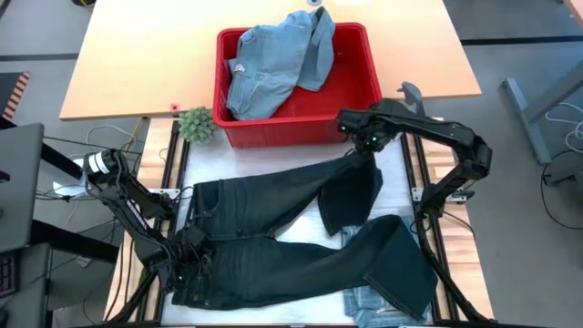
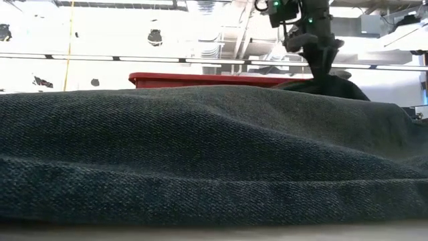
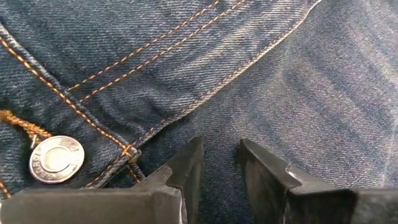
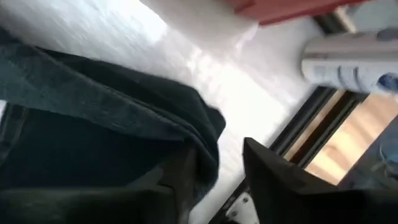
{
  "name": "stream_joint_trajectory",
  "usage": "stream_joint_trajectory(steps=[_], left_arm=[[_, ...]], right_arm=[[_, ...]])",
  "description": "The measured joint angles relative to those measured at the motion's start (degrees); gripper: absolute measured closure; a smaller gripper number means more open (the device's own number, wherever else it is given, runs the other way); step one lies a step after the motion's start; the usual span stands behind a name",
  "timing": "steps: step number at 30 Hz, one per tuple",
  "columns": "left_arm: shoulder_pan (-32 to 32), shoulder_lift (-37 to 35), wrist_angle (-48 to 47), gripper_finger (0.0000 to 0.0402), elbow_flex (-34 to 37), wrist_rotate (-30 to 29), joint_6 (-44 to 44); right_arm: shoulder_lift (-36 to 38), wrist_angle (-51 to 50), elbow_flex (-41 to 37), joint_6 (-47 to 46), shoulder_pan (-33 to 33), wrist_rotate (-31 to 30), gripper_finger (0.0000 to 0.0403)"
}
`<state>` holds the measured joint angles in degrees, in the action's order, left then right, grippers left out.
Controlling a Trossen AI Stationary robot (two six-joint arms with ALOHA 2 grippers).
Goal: Fold Laundry from Bin
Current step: Fold the blue denim pants
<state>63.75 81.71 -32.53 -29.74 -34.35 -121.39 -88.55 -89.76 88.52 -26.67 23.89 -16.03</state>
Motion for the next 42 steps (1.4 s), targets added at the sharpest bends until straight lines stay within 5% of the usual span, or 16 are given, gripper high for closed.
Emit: stream_joint_trajectory(steps=[6,12,17,28,35,42], left_arm=[[0.0,0.0,0.0,0.0299,0.0,-0.2,-1.9],[0.0,0.0,0.0,0.0299,0.0,-0.4,-1.9],[0.0,0.0,-0.3,0.0299,0.0,-0.6,-2.0],[0.0,0.0,-0.5,0.0299,0.0,-1.5,-2.8],[-0.1,0.0,-0.5,0.03,0.0,-1.6,-2.9],[-0.1,0.0,0.2,0.03,0.0,-1.7,-2.2]], right_arm=[[4.2,1.4,4.7,4.2,2.1,-2.2,0.0196],[7.4,1.9,10.7,7.1,3.1,9.3,0.0189],[9.3,4.2,11.1,14.7,-7.6,17.3,0.0195],[-6.0,8.9,10.9,18.8,-33.5,12.4,0.0198],[-17.4,10.1,9.1,21.2,-36.8,11.5,0.0198],[-18.4,21.1,0.8,21.1,-36.6,16.2,0.0198]])
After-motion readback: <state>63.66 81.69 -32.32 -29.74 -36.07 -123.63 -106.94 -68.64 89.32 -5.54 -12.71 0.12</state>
